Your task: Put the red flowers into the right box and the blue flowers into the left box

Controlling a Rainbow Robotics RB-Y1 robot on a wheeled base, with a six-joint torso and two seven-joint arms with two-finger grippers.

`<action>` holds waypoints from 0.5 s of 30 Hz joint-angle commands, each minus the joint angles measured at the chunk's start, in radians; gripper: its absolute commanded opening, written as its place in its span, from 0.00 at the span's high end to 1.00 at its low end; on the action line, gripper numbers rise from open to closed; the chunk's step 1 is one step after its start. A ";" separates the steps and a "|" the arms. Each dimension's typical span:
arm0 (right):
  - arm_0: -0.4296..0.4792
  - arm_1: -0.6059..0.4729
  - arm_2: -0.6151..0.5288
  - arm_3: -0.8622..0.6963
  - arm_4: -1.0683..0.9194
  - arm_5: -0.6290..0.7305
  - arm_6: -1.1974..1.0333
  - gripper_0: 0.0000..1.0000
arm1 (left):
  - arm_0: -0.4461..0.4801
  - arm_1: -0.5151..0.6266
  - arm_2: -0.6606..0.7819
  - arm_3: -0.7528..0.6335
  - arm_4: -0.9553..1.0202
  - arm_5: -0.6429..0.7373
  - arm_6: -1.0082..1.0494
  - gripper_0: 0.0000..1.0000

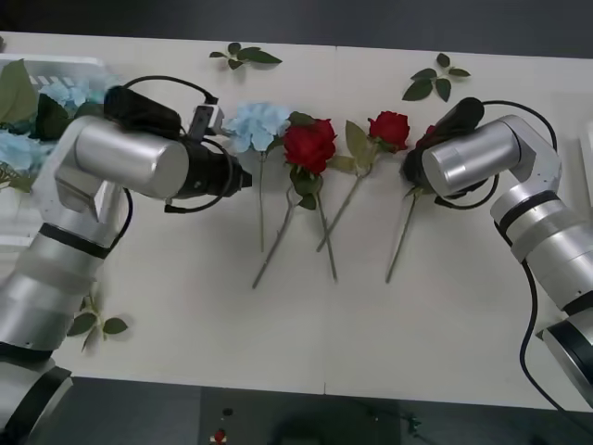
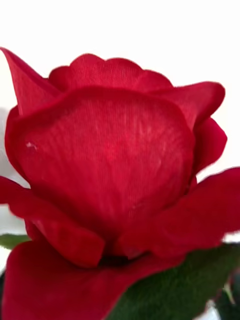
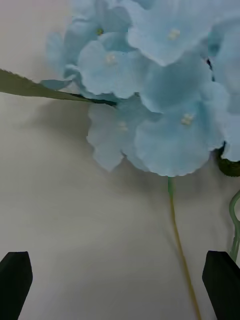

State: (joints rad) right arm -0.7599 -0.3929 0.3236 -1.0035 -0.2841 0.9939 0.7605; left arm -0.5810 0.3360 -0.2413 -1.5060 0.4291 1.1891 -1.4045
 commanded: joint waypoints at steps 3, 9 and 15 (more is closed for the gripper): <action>-0.033 0.031 -0.009 -0.012 0.003 -0.006 -0.024 1.00 | -0.065 -0.035 -0.121 -0.045 -0.213 -0.008 0.206 0.00; -0.036 0.031 -0.011 -0.012 -0.004 -0.006 -0.024 1.00 | -0.094 -0.055 -0.256 -0.005 -0.351 -0.011 0.361 0.00; -0.042 0.028 -0.011 -0.012 -0.010 -0.008 -0.023 1.00 | -0.105 -0.086 -0.271 0.098 -0.351 -0.078 0.367 0.00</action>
State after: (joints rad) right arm -0.7644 -0.3771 0.3214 -1.0009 -0.2820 0.9923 0.7604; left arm -0.6551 0.2828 -0.5443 -1.4374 0.0774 1.1414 -1.0410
